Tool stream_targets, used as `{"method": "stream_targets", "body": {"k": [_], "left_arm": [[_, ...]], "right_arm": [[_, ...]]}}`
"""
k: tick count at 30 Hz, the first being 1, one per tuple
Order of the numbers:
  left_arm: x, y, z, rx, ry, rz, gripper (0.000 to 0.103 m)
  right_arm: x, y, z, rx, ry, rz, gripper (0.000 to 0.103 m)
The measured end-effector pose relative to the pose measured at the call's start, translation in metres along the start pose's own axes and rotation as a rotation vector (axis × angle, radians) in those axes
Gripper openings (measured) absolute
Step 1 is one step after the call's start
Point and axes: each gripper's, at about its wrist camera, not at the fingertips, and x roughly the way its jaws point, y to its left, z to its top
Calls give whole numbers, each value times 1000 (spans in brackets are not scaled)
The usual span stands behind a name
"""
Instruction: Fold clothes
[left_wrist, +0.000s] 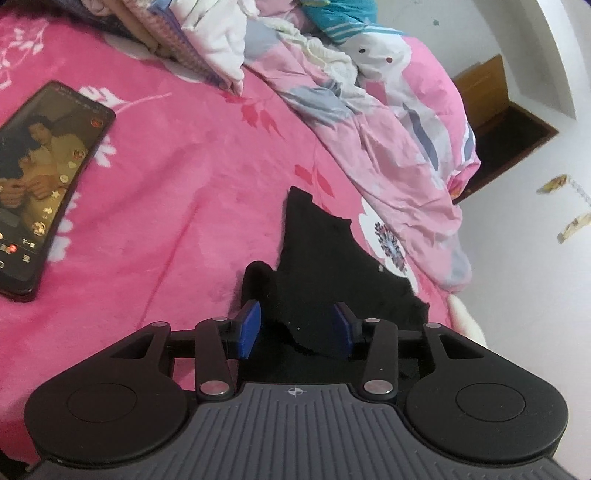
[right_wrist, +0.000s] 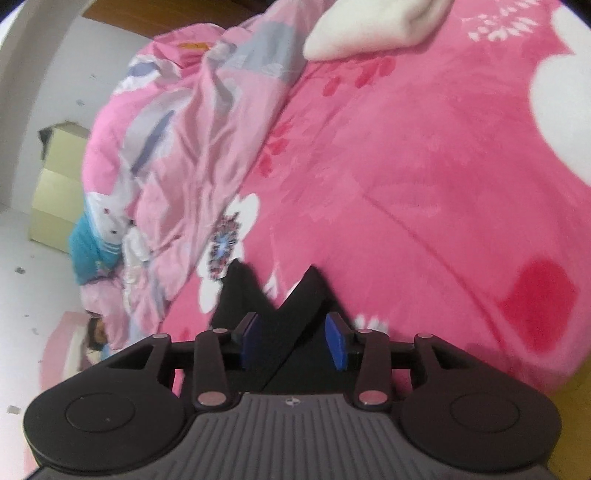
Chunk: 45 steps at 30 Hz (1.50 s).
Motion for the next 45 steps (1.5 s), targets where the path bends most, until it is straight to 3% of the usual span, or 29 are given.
{"method": "stream_targets", "body": {"k": [6,13,18,26,34,40,45], "left_arm": [[1,-1,2,7,-7,10,42],[4,-3,2,20,2,18,41],[5,-1,3,2,6,17,41],[4,3,3,-26,2,13,41],[5,3,3,-36,8,6,41],[2,6,5,-54,0,0,41],[-1,13,9,-100,-4,-11,41]], "right_arm": [[32,-3,13,7,63,-13,43],[30,-1,13,8,105,38,43],[26,1,14,14,109,61,43],[29,-7,14,23,83,9,43],[40,-8,18,32,97,22,42],[51,-2,20,22,124,52,36],[58,0,22,6,139,53,24]]}}
